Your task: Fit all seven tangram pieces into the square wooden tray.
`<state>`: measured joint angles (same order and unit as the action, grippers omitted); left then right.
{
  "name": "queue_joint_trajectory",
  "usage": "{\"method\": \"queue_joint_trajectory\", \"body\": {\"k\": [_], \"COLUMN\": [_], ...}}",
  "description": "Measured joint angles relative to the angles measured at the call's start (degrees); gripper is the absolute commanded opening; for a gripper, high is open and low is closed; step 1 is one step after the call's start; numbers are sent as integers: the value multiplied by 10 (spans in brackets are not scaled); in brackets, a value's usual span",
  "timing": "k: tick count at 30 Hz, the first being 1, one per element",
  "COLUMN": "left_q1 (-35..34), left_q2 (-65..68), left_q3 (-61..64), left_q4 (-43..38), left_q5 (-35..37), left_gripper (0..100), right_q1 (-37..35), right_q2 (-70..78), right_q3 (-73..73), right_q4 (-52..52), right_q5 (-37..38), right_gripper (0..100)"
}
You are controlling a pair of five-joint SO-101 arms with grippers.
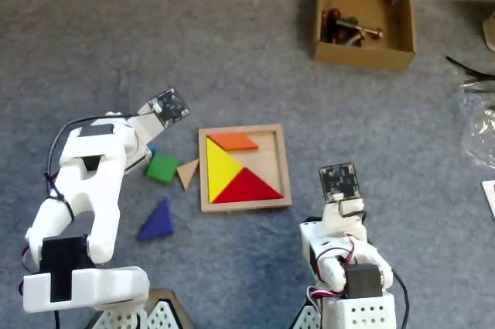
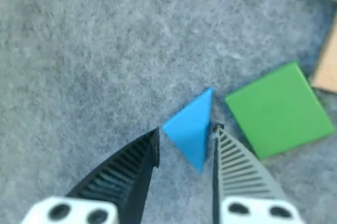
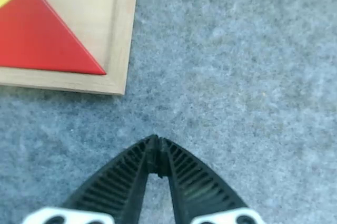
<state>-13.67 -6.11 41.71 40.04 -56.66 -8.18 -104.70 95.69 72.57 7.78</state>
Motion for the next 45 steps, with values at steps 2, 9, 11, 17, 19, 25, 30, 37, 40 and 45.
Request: {"method": "queue_joint_trajectory", "body": {"k": [2,9,11,17,19,25,30,37,40,45], "left_q1": [0,0,0,4,4,10,9,6,6,6], "left_q2": [0,41,65,131,143,154,154,154,154,155], "left_q3": [0,-4,-28,-76,-83,-86,-91,-95,-96,-106], "left_q4": [0,0,1,2,2,3,0,-1,20,32], "left_q5": [0,0,-1,-1,-1,-1,-4,-4,-4,-4], "left_gripper": [162,162,162,157,156,40,5,5,5,5], "right_q1": [0,0,0,0,0,0,0,0,0,0], "right_q2": [0,0,0,0,0,0,0,0,0,0], "right_q3": [0,0,0,0,0,0,0,0,0,0], "right_q4": [0,0,0,0,0,0,0,0,0,0], "right_q5": [0,0,0,0,0,0,0,0,0,0], "right_gripper": [5,5,5,5,5,5,5,5,5,5]}}
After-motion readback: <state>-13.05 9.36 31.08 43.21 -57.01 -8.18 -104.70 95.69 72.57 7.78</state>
